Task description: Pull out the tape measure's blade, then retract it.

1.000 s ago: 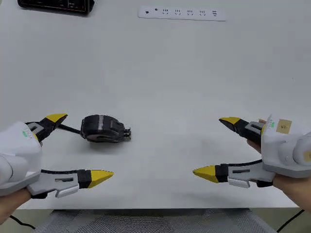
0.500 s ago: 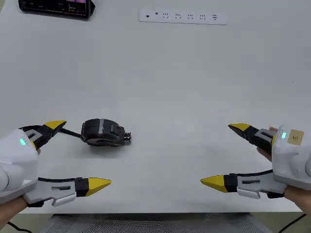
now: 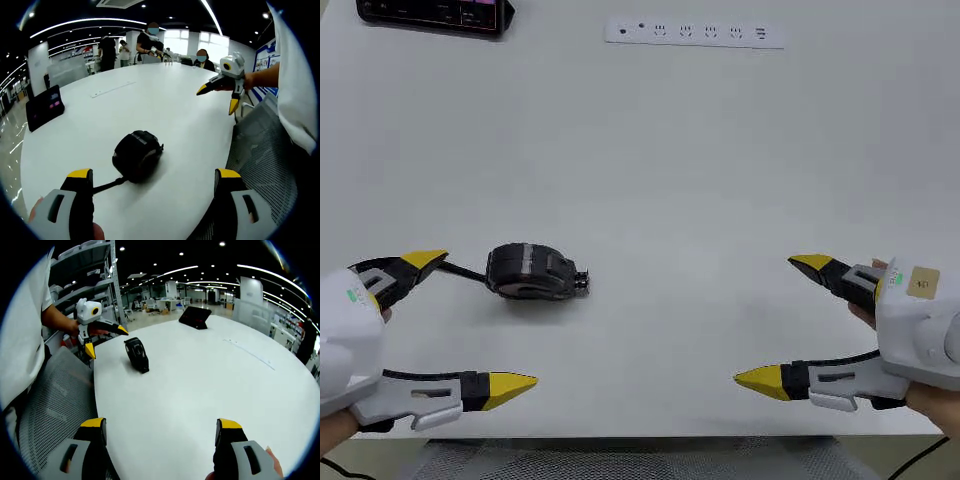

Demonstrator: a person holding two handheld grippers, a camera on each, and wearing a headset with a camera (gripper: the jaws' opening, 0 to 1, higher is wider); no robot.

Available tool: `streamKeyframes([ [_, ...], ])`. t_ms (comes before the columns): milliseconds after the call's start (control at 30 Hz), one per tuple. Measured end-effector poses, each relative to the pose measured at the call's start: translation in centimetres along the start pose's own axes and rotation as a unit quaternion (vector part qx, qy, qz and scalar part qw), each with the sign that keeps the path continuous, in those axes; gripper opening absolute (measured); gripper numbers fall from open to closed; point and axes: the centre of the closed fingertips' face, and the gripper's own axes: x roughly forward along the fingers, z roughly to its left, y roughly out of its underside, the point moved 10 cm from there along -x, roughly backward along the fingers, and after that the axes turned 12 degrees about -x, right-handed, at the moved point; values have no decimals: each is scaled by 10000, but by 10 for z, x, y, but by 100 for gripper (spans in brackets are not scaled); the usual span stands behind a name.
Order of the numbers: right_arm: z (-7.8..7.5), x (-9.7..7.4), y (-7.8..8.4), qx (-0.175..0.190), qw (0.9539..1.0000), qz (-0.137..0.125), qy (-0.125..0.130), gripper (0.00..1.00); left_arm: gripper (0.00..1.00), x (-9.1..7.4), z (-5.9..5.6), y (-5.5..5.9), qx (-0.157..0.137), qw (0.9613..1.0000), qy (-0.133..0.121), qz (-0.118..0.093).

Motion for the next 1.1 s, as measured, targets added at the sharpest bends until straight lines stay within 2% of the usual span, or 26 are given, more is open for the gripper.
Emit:
streamKeyframes([
  [400, 2, -1, 3, 64, 9999, 76, -60, 88, 99, -4, 3, -2, 5, 10000, -2, -1],
  [833, 4, -1, 3, 16, 9998, 130, -137, 88, 99, -9, 7, 2, 31, 9998, 106, 186],
  [1100, 4, -1, 4, 26, 9998, 138, -162, 88, 99, -10, 9, 1, 78, 9997, 109, 206],
])
